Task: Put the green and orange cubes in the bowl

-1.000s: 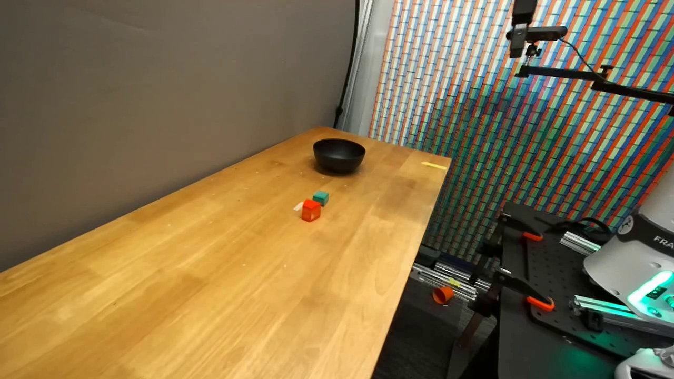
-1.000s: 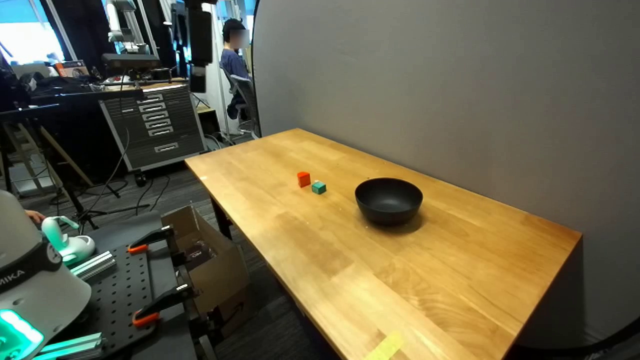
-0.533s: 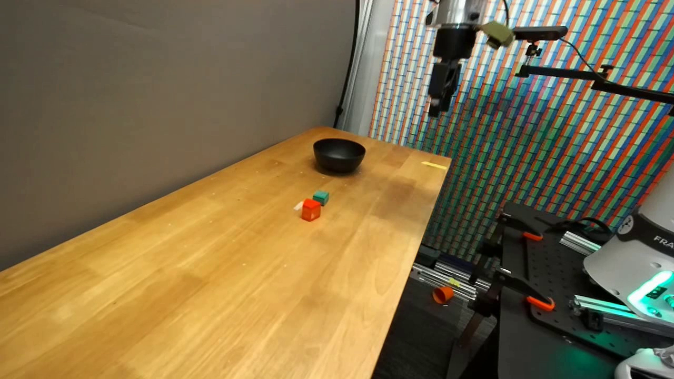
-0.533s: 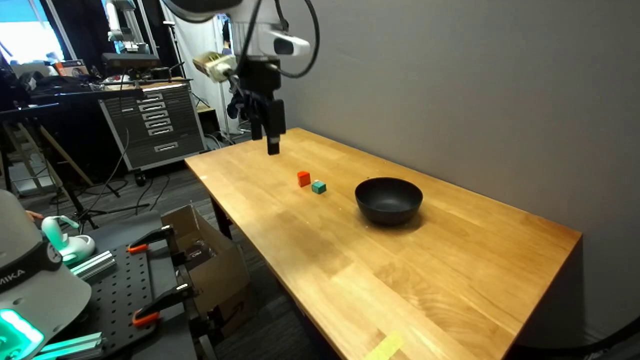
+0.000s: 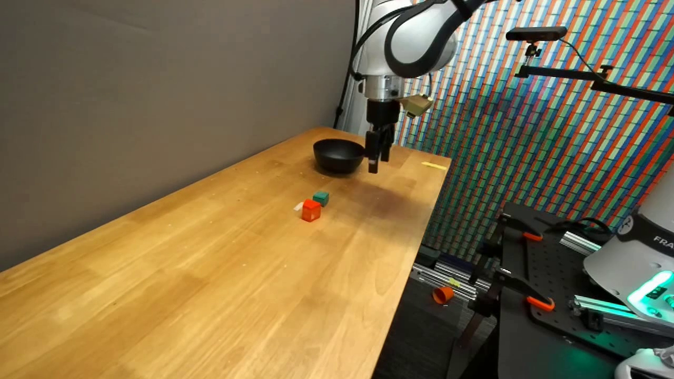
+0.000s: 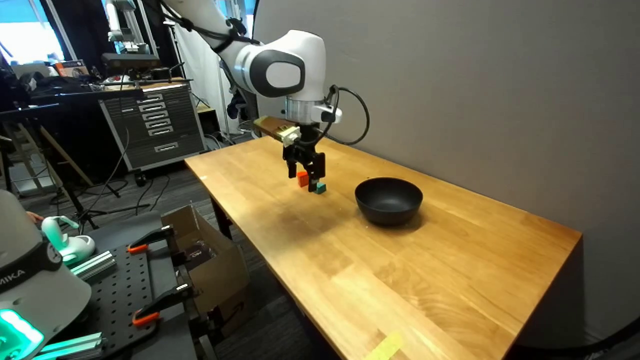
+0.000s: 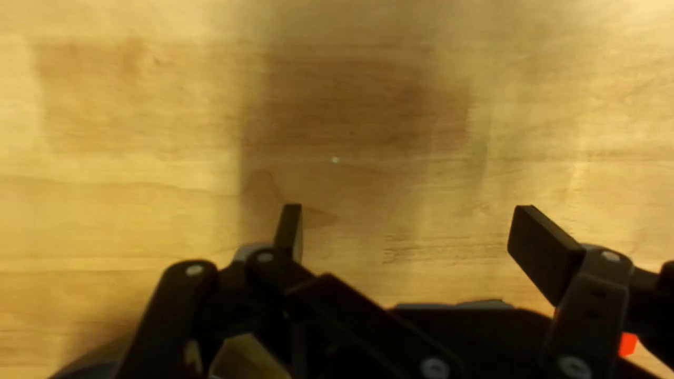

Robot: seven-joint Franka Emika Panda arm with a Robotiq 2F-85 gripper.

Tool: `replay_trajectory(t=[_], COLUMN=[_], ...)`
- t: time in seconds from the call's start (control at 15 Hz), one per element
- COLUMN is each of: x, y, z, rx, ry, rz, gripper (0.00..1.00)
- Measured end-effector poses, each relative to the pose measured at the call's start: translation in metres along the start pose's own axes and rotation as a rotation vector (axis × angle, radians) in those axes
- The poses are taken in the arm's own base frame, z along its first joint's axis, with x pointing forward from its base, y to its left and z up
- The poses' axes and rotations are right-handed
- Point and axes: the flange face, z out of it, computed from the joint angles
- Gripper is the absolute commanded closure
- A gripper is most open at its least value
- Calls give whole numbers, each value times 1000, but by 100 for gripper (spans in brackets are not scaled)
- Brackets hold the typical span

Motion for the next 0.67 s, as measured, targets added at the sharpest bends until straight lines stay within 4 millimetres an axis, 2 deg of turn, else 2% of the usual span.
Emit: replay_trajectory(t=[0.2,0.33,0.67], x=[46,69,100], y=[-22,-33,-37], z=[18,25,43], rx=[9,14,19], ry=[14,25,31], rz=[-43,-63,-70], gripper=[0,0,0])
